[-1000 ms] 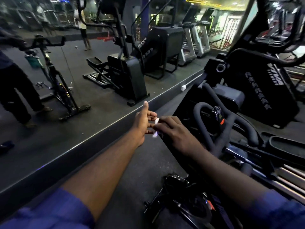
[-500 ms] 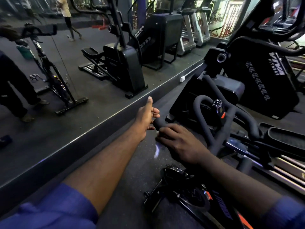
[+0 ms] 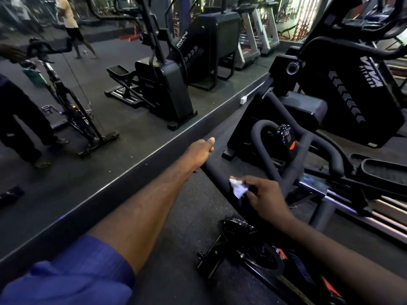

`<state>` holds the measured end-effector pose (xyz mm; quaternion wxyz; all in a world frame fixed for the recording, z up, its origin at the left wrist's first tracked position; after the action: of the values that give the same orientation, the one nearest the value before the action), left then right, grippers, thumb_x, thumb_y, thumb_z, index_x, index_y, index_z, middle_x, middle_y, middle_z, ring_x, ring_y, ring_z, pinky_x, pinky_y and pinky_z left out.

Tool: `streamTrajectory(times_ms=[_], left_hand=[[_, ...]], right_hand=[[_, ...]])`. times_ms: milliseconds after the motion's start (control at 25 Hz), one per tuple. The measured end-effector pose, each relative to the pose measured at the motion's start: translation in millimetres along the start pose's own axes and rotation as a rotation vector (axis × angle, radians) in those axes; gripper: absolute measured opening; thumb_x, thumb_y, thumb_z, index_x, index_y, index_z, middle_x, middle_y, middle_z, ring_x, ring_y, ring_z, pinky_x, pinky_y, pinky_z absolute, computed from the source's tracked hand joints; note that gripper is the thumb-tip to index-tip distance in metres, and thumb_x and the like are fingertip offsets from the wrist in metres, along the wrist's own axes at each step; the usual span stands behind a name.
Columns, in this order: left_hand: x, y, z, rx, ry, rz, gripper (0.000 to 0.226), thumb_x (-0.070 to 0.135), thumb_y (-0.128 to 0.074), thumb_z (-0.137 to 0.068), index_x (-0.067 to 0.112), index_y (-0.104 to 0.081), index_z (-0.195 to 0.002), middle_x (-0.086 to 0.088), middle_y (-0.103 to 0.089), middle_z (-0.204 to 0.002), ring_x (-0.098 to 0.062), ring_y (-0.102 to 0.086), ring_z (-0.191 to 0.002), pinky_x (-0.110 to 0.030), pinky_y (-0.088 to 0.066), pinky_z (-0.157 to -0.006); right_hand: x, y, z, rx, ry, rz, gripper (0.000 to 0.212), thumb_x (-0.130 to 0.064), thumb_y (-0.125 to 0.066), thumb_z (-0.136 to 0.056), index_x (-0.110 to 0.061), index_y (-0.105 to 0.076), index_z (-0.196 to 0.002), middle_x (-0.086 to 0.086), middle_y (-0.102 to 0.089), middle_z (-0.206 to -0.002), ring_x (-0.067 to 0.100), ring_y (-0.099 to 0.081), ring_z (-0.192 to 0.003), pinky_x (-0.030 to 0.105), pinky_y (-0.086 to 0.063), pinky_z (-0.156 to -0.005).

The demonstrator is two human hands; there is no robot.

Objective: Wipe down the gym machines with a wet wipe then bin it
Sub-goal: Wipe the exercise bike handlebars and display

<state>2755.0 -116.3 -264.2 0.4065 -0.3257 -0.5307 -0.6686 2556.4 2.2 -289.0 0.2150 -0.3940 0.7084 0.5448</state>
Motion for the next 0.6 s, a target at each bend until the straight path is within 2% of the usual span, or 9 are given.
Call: streamTrajectory(times_ms=[80,120,200,240,320,400,480,520,600], left_hand=[[0.8,-1.1,-0.7,-0.029,-0.005,-0.037,0.038,0.052,-0.044,-0.107,0.024,-0.062,-0.089,-0.009,-0.066,-0.108,-0.021,-0.055,-0.081,-0.028,-0.039,-0.059],[1.6,-0.2,0.2,-0.040,0.001,-0.054,0.038,0.052,-0.045,-0.107,0.024,-0.063,-0.090,-0.011,-0.067,-0.112,-0.023,-0.056,-0.085,-0.030,-0.042,-0.061],[2.4,1.5,2.3,-0.050,0.026,-0.074,0.036,0.047,-0.046,-0.107,0.020,-0.069,-0.102,-0.015,-0.067,-0.120,-0.031,-0.061,-0.096,-0.036,-0.048,-0.064],[3.5,2.5,4.1,-0.056,0.046,-0.080,0.036,0.044,-0.046,-0.108,0.016,-0.069,-0.113,-0.015,-0.066,-0.122,-0.033,-0.064,-0.099,-0.038,-0.050,-0.064],[5.3,4.2,7.1,-0.073,0.071,-0.092,0.036,0.041,-0.045,-0.109,0.015,-0.067,-0.119,-0.012,-0.066,-0.121,-0.028,-0.064,-0.088,-0.040,-0.052,-0.068],[3.4,4.0,6.6,-0.074,0.073,-0.078,0.032,0.042,-0.045,-0.109,0.019,-0.066,-0.102,-0.013,-0.065,-0.114,-0.022,-0.056,-0.076,-0.042,-0.050,-0.074],[0.0,4.8,5.7,-0.075,0.080,-0.039,0.032,0.044,-0.048,-0.107,0.023,-0.066,-0.093,-0.016,-0.069,-0.117,-0.023,-0.057,-0.077,-0.037,-0.048,-0.069],[-1.3,5.8,6.1,-0.097,0.090,-0.021,0.031,0.045,-0.049,-0.106,0.023,-0.068,-0.092,-0.017,-0.071,-0.119,-0.024,-0.059,-0.079,-0.035,-0.047,-0.066],[-1.2,6.0,7.9,-0.160,0.115,-0.007,0.032,0.045,-0.051,-0.105,0.023,-0.072,-0.095,-0.016,-0.073,-0.116,-0.027,-0.063,-0.083,-0.036,-0.050,-0.067]], right_hand=[[-0.8,12.6,-14.2,-0.048,0.027,0.128,0.037,0.007,-0.069,-0.080,-0.020,-0.081,-0.102,-0.012,-0.079,-0.094,-0.001,-0.070,-0.087,0.027,-0.057,-0.085],[-10.8,14.3,-30.4,0.041,0.019,0.119,0.036,0.004,-0.071,-0.078,-0.020,-0.080,-0.102,-0.010,-0.079,-0.096,0.001,-0.071,-0.089,0.025,-0.055,-0.085],[-39.3,1.6,-60.2,0.206,-0.036,-0.059,0.022,-0.006,-0.074,-0.084,-0.021,-0.078,-0.100,-0.011,-0.077,-0.091,-0.002,-0.069,-0.086,0.019,-0.051,-0.079],[-51.1,-11.2,-65.6,0.228,-0.044,-0.122,0.014,-0.011,-0.075,-0.087,-0.021,-0.078,-0.096,-0.012,-0.075,-0.086,-0.004,-0.067,-0.080,0.018,-0.050,-0.074],[-50.8,-28.2,-51.2,0.189,-0.013,-0.142,0.011,-0.015,-0.073,-0.090,-0.024,-0.078,-0.092,-0.014,-0.073,-0.079,-0.004,-0.063,-0.074,0.021,-0.047,-0.070],[-25.3,-15.4,-19.0,0.074,-0.027,-0.075,0.024,-0.009,-0.073,-0.087,-0.028,-0.081,-0.100,-0.020,-0.076,-0.088,-0.010,-0.065,-0.083,0.021,-0.051,-0.076],[-5.0,11.4,13.5,0.020,0.010,-0.005,0.038,0.004,-0.071,-0.081,-0.024,-0.082,-0.104,-0.014,-0.079,-0.102,-0.006,-0.071,-0.096,0.032,-0.059,-0.085],[-5.7,18.9,21.9,0.048,0.063,0.011,0.036,0.004,-0.069,-0.080,-0.021,-0.081,-0.103,-0.008,-0.079,-0.106,0.001,-0.073,-0.100,0.039,-0.060,-0.087],[-27.8,13.9,17.7,0.117,0.246,0.039,0.026,-0.007,-0.069,-0.086,-0.013,-0.080,-0.108,0.003,-0.075,-0.118,0.014,-0.071,-0.111,0.038,-0.057,-0.095]])
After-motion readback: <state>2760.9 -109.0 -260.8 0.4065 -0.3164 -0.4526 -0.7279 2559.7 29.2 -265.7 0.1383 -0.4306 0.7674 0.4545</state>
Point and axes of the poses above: each hand's wrist, its own z-axis away from the middle knuckle, its own y-axis out of the back of the hand, x = y × z, the point moved 4 cm from there along -z, towards the middle knuckle
